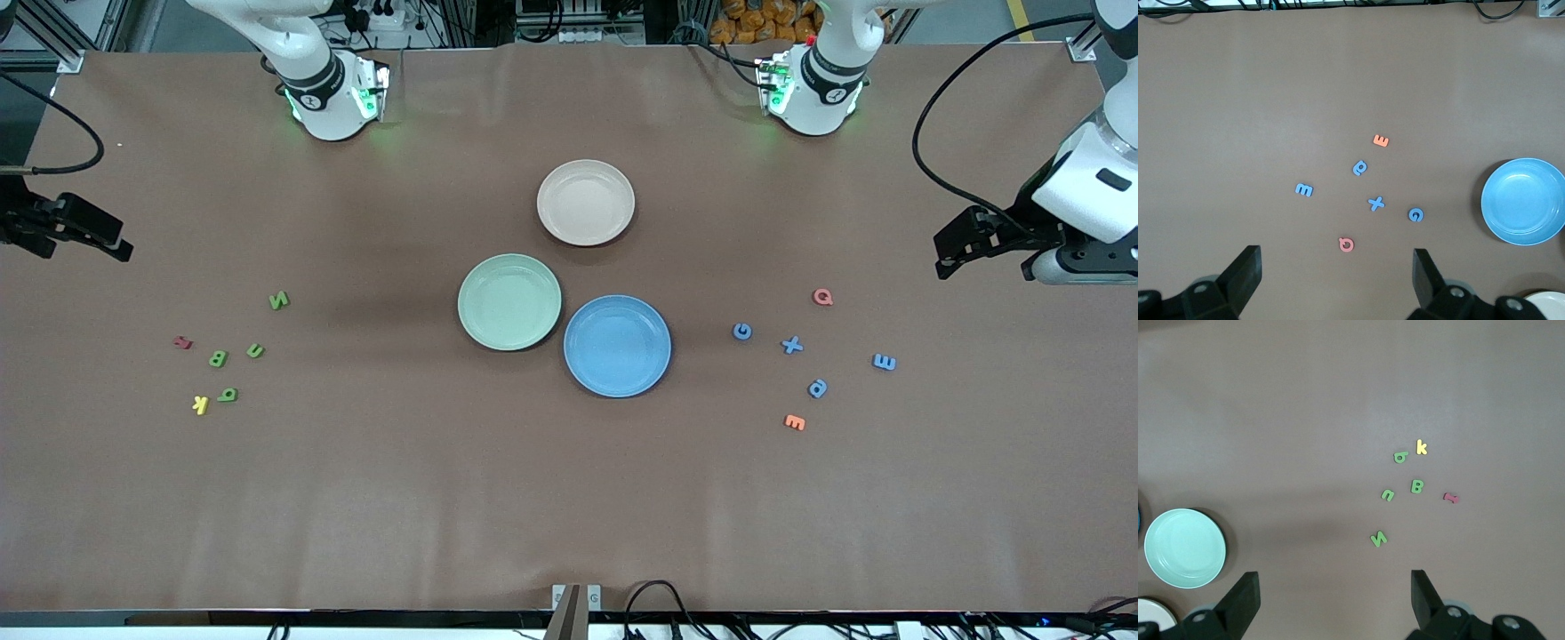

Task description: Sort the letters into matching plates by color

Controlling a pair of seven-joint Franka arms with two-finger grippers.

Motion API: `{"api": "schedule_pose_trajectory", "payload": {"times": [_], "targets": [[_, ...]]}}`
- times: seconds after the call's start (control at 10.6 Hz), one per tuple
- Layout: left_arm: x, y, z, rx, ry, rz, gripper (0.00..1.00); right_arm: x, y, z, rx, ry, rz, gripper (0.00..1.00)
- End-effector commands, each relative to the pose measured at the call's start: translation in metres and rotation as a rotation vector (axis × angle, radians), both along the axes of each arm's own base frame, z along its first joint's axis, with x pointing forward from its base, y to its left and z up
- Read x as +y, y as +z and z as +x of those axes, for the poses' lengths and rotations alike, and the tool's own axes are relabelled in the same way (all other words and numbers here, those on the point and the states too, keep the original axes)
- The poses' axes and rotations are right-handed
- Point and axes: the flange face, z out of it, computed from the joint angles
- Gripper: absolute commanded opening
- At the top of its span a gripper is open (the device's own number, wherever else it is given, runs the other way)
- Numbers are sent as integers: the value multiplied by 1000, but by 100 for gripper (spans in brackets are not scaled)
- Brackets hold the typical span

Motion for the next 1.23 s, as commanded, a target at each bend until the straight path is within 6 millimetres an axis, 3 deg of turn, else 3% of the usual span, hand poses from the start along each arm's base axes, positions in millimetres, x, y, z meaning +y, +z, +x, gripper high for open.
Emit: {"api": "schedule_pose_trajectory", "payload": {"times": [0.0, 0.38, 0.57, 0.94, 1.13], "targets": [[-1, 4, -4, 12, -22, -13, 100, 5, 0, -2, -5, 8, -16, 100], [0, -2, -2, 25, -6, -42, 100, 5, -2, 1, -8, 8, -18, 100], [1, -24, -1, 69, 1, -35, 100, 4, -4, 2, -8, 6, -18, 100], [-6, -114, -6, 90, -11, -29, 100, 5, -3, 2, -9, 8, -18, 100], [-7, -149, -7, 63, -21, -31, 100, 5, -3, 1, -8, 8, -18, 100]]}}
